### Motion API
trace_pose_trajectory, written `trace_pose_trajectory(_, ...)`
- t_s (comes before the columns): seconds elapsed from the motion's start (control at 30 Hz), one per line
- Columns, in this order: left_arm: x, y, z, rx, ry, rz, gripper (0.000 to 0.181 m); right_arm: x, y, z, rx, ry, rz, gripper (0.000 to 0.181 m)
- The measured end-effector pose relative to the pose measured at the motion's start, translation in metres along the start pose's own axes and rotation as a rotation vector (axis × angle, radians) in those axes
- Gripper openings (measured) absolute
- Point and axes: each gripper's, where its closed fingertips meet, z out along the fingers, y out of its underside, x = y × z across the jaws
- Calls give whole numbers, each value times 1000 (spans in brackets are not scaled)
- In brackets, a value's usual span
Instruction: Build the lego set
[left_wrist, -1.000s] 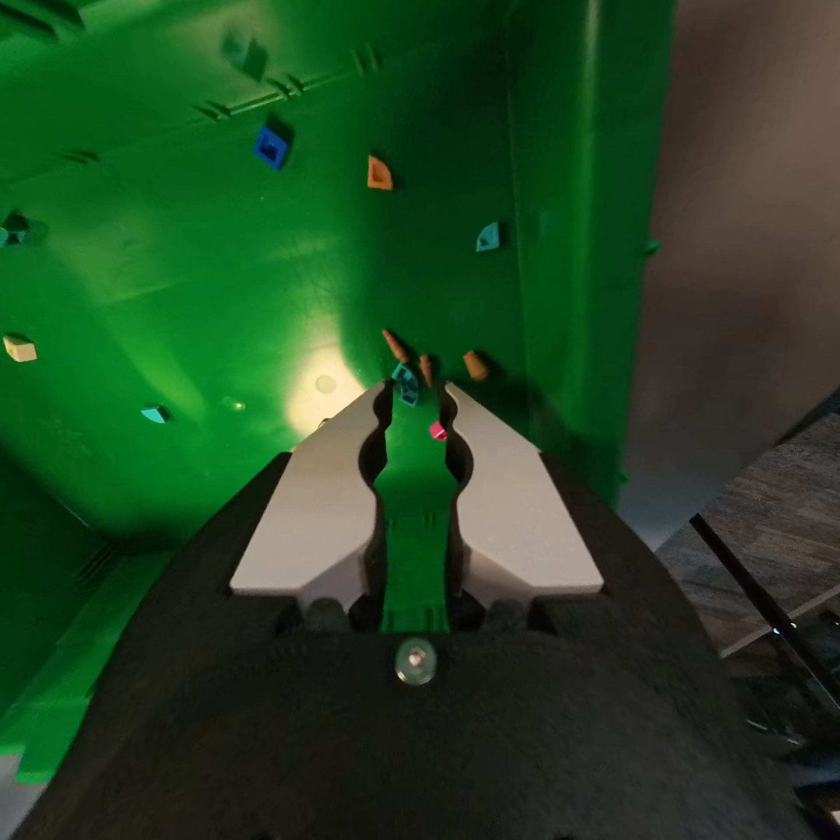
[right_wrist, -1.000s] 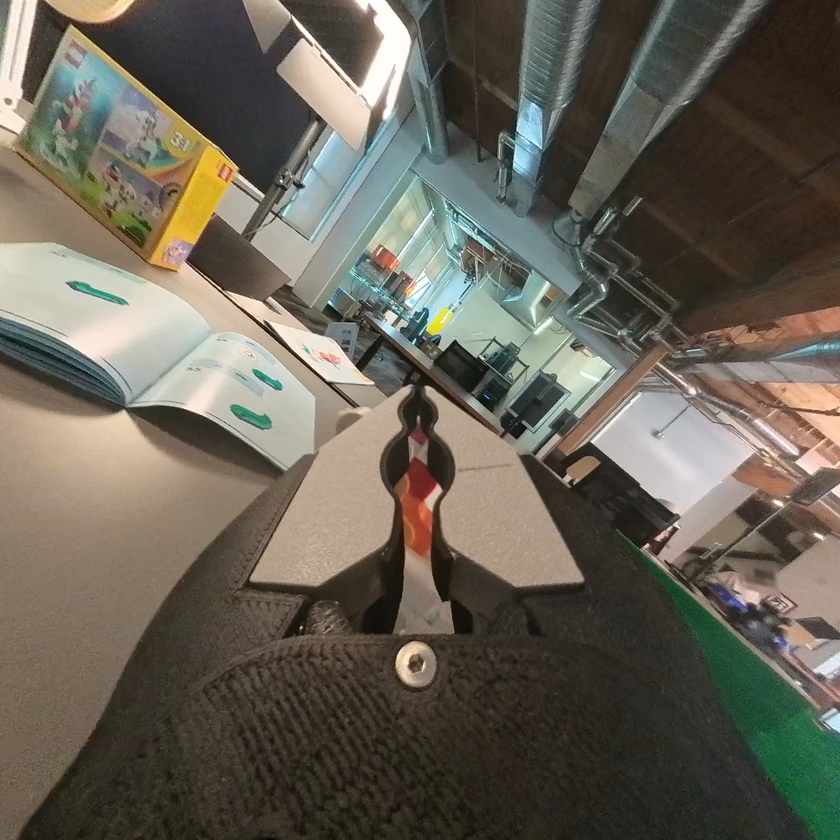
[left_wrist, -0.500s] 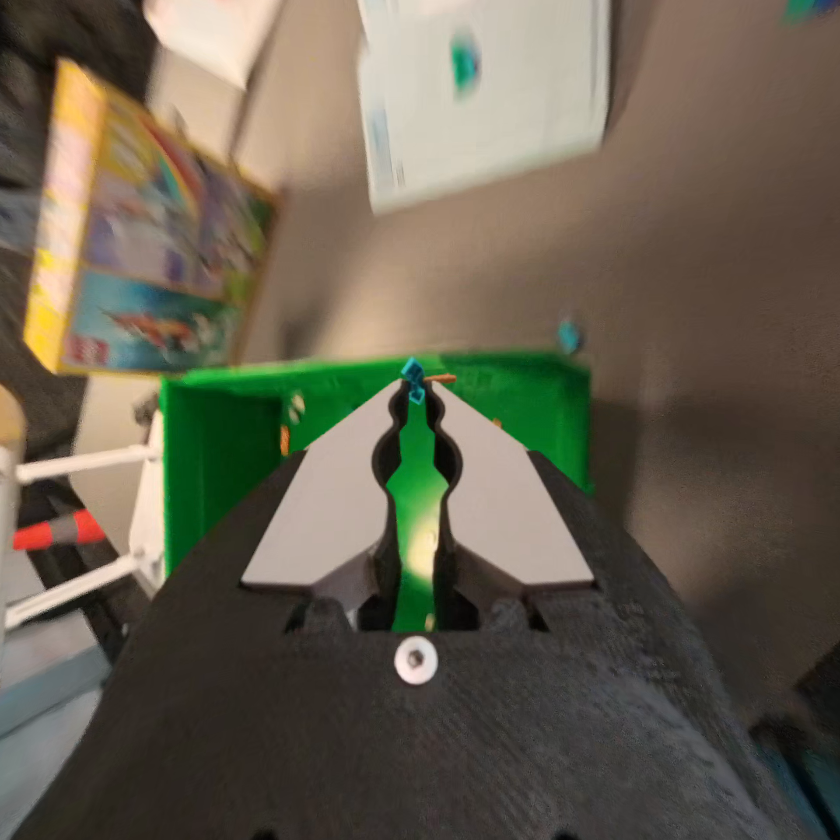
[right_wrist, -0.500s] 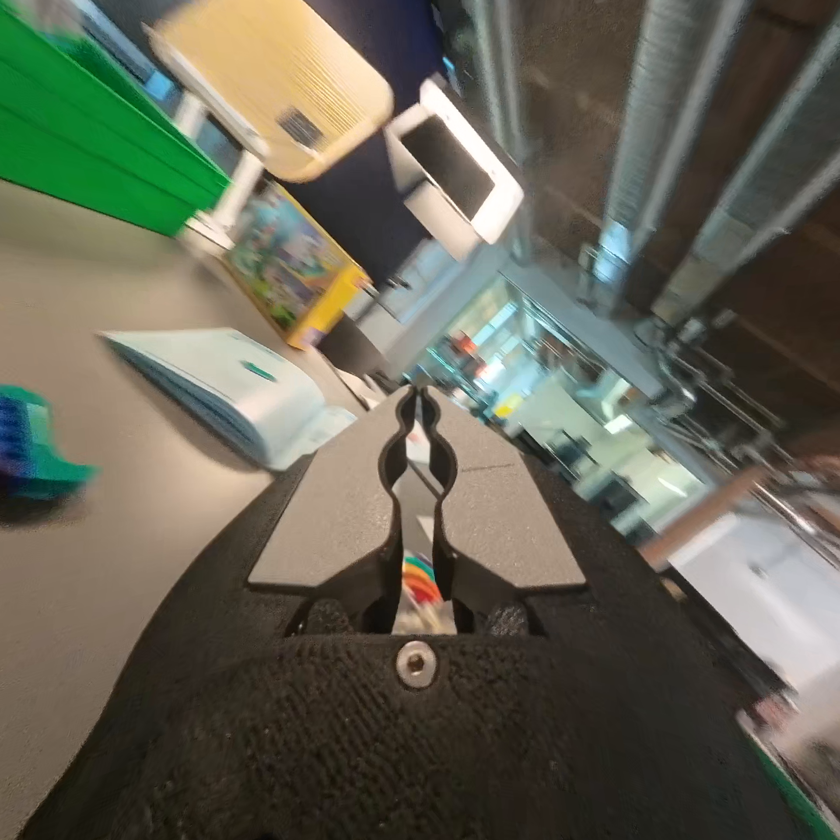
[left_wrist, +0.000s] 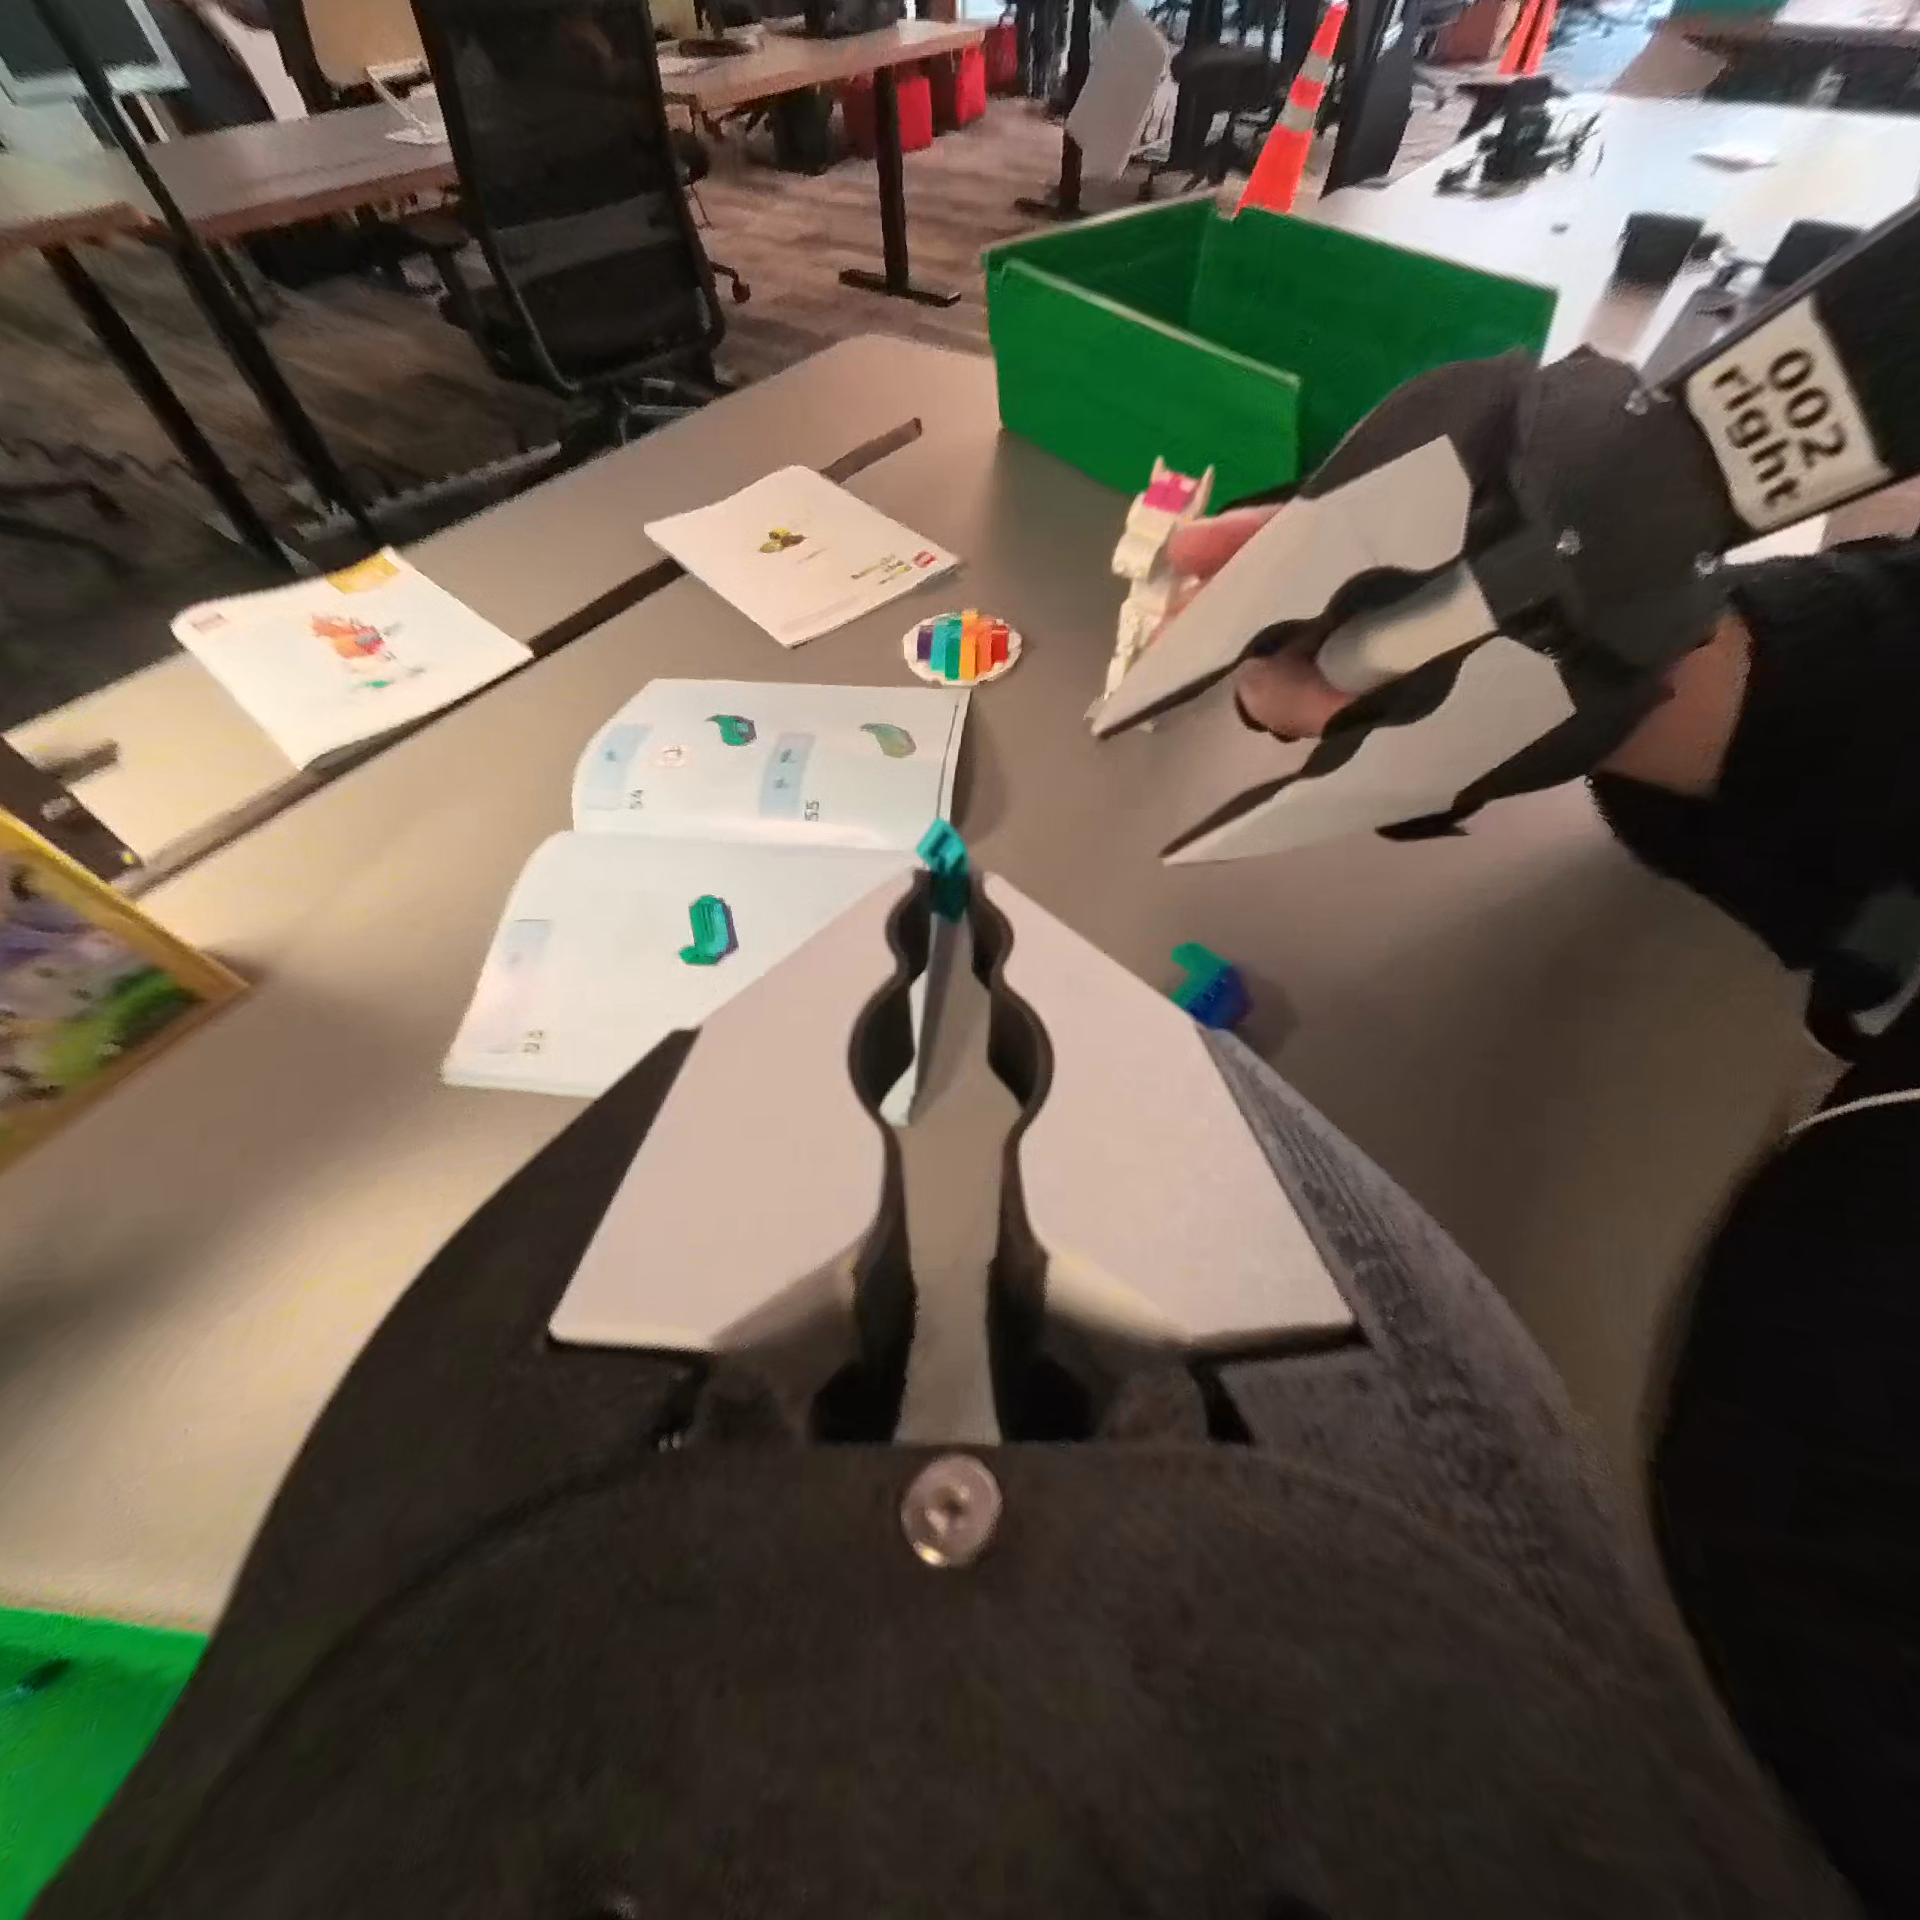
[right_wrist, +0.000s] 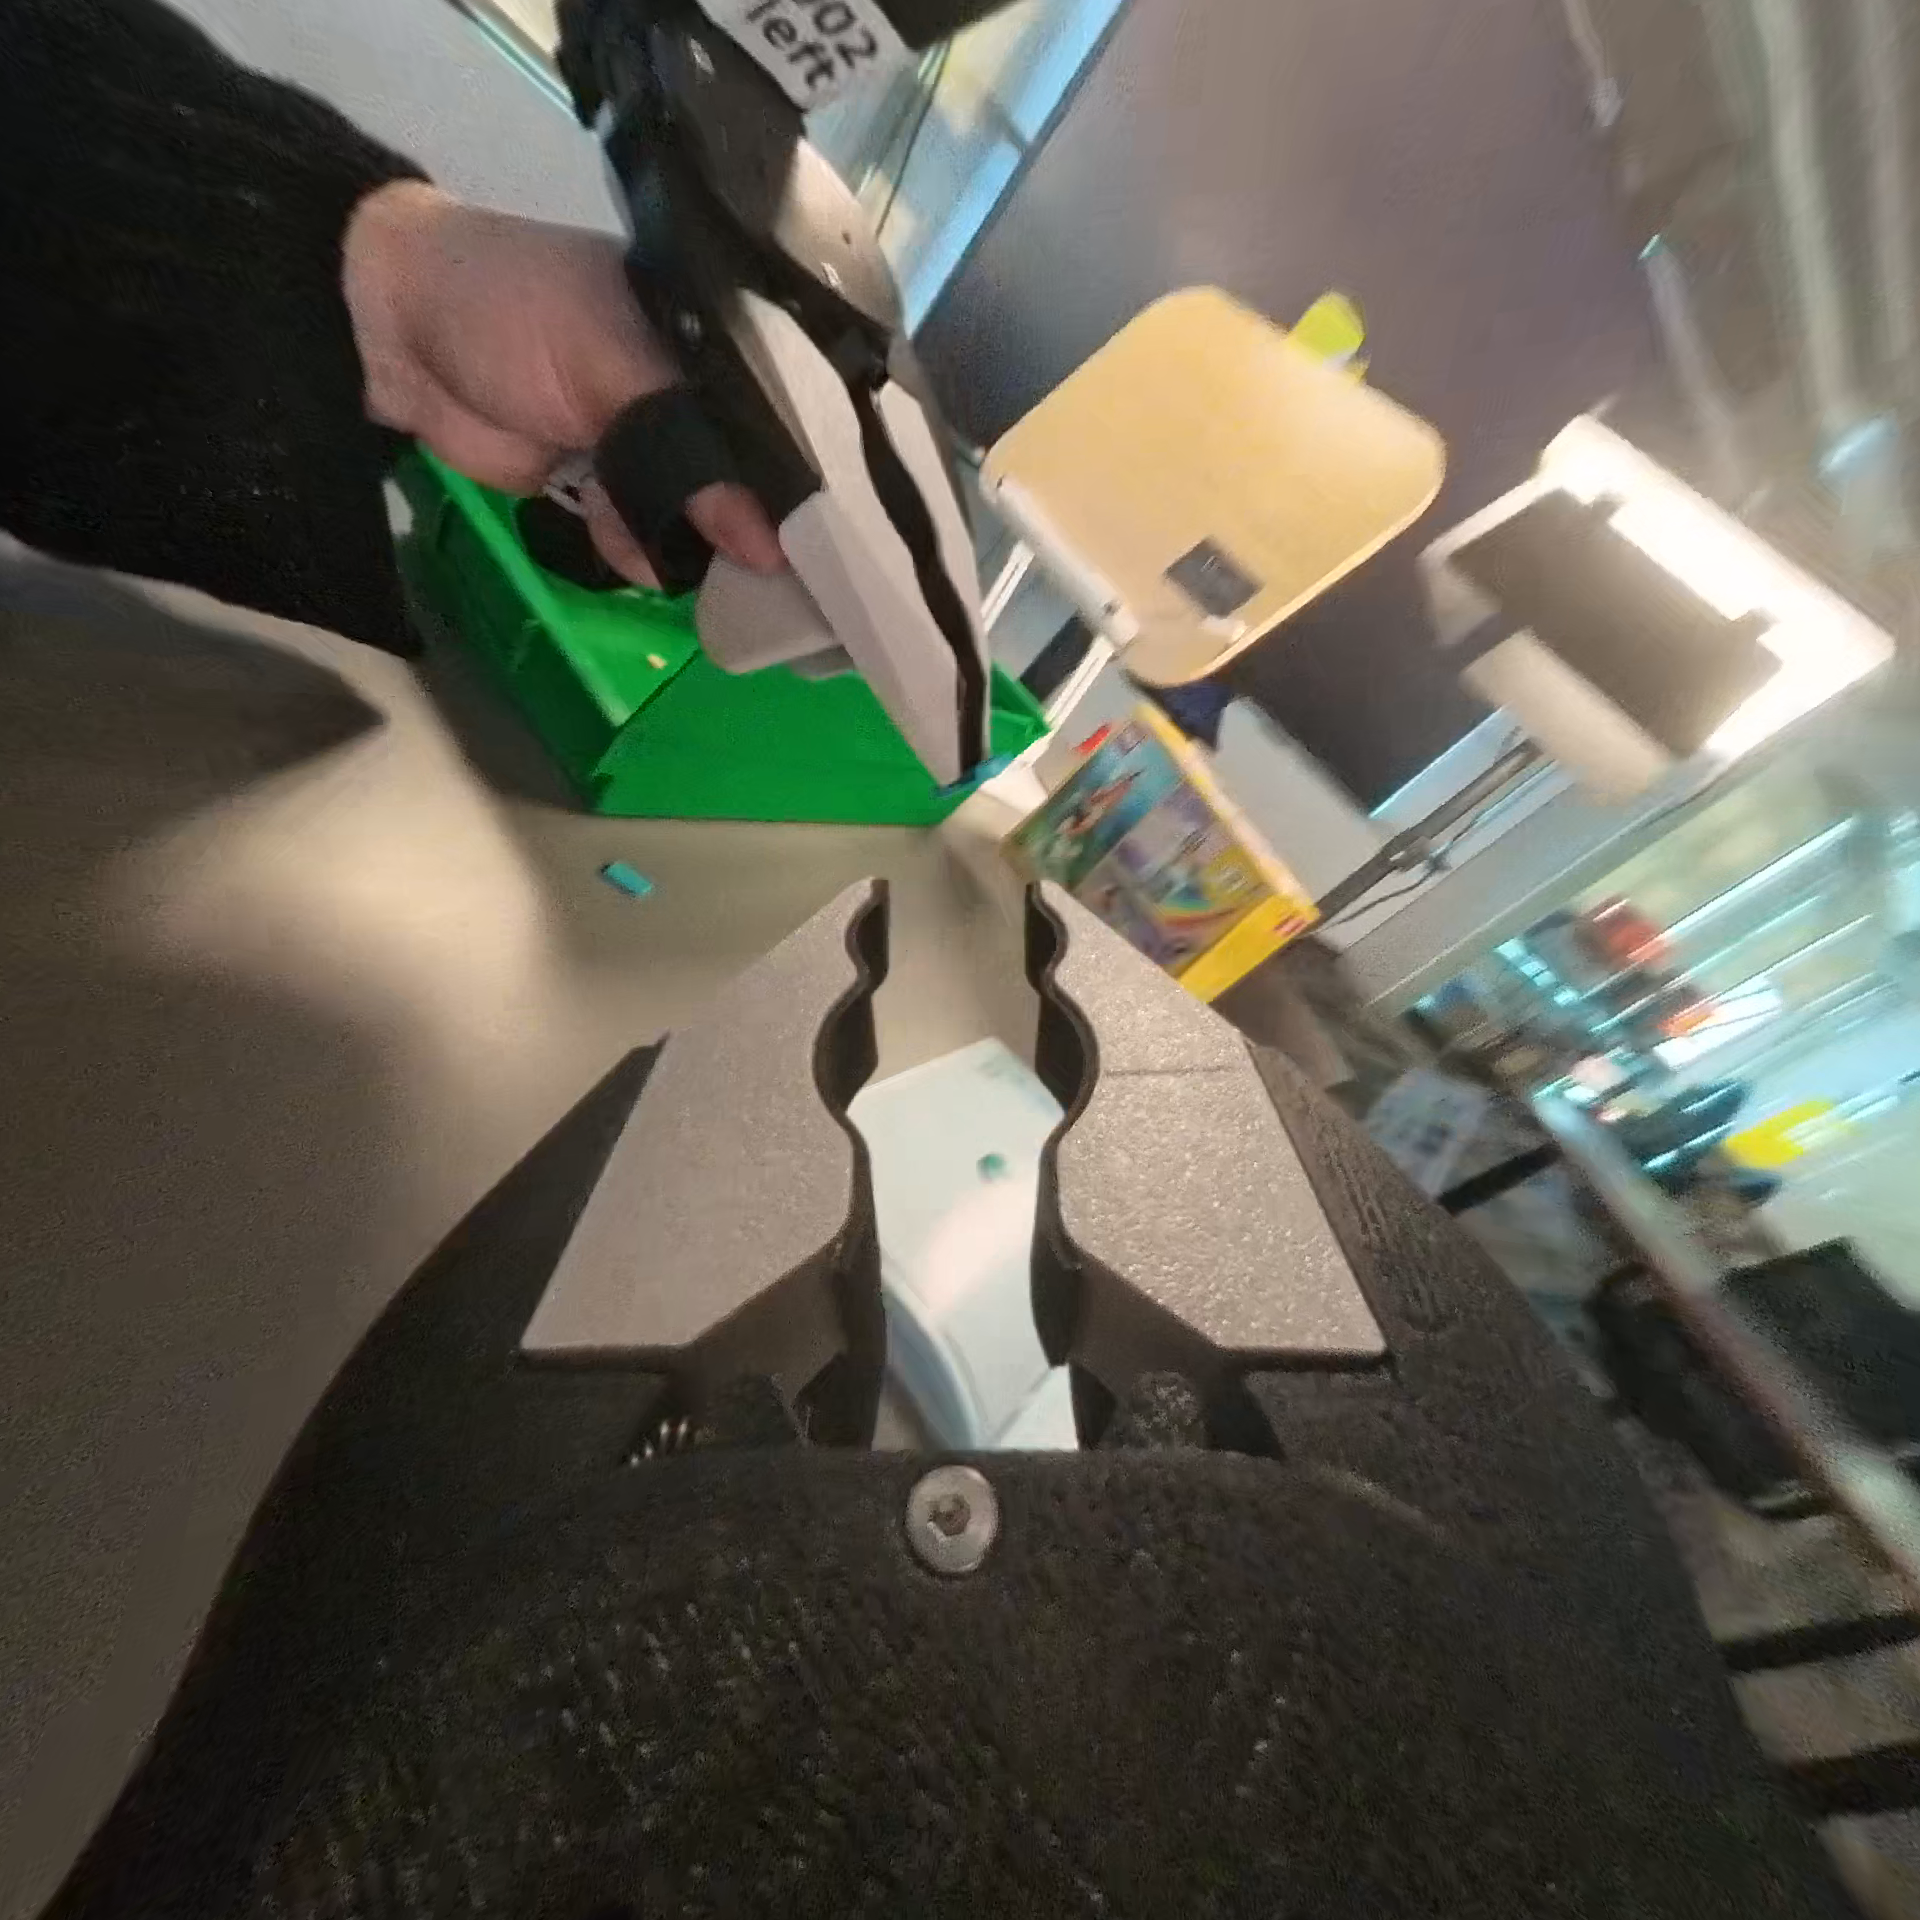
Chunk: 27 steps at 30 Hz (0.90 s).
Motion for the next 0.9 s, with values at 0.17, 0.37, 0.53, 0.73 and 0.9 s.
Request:
trace_pose_trajectory(0.17, 16, 16, 12, -7, 45, -19, 6, -18, 25, 5, -52, -99, 99, 25)
trace_pose_trajectory(0.37, 65, 5, 16, 140, 443, -383, 6, -26, -4, -7, 133, -116, -24, 31)
trace_pose_trajectory(0.53, 74, 1, 13, 166, 589, -510, 6, -29, -12, -15, 177, -139, -54, 17)
trace_pose_trajectory(0.73, 62, 23, 22, 34, 411, -441, 7, -41, 12, -13, 18, -281, -67, 5)
trace_pose_trajectory(0.9, 38, 47, 14, -66, 115, -200, 0, -37, 73, -18, -337, -432, -78, 0)
